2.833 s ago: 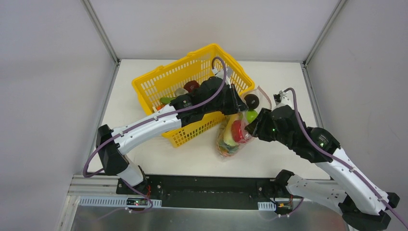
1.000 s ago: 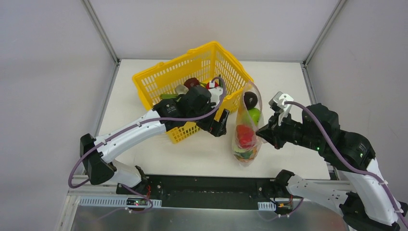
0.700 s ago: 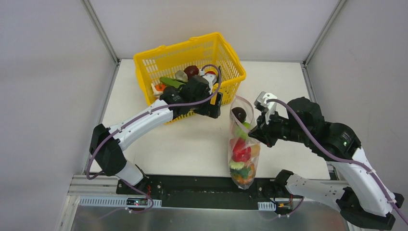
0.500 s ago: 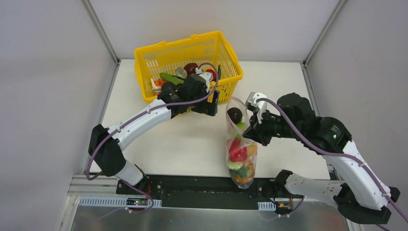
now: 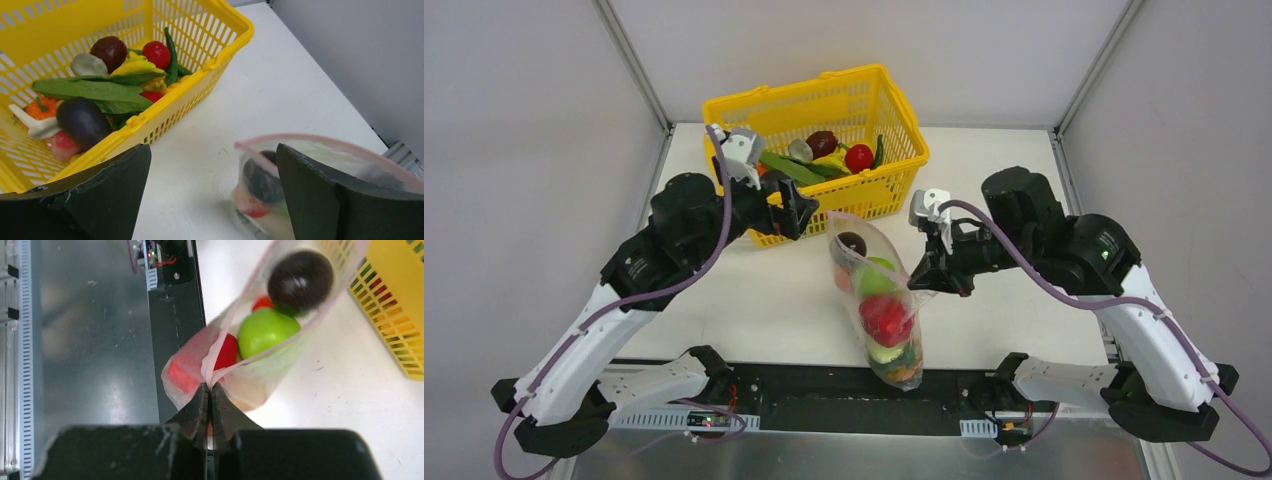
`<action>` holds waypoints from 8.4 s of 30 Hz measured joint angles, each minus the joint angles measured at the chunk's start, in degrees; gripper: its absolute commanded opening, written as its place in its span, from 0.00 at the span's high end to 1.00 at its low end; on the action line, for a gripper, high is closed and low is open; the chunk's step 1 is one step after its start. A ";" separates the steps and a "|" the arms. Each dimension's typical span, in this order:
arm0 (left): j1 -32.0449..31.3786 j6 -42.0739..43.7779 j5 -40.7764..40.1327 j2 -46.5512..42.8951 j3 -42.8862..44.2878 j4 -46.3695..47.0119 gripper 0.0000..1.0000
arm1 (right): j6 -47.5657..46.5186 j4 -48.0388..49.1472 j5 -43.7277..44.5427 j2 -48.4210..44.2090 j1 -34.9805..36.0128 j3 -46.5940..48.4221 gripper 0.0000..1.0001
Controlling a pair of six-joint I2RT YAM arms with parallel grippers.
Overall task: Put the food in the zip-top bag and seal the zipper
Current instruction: Zip the zipper food storage bag at the center of the board.
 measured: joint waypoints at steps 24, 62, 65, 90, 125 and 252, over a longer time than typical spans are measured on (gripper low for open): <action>-0.02 37.22 54.14 16.76 5.62 -2.91 0.01 | -6.80 8.44 3.82 -7.91 -1.66 -16.83 1.00; -12.15 44.39 41.77 30.49 22.58 -22.14 0.55 | -6.23 14.05 6.64 -11.23 -1.73 -19.58 1.00; -12.15 42.53 39.50 27.65 17.73 -18.08 0.68 | -5.84 14.86 7.50 -11.82 -1.75 -20.41 1.00; -12.00 30.75 30.38 17.44 2.78 0.26 1.00 | 18.82 40.22 20.72 -31.39 -1.75 -42.71 0.22; -8.24 22.82 29.31 12.33 -5.09 7.74 1.00 | 20.55 47.98 17.42 -33.18 -1.86 -50.07 1.00; -7.17 30.97 32.76 14.14 3.61 -4.74 1.00 | 18.25 47.87 23.39 -31.01 -3.43 -47.43 1.00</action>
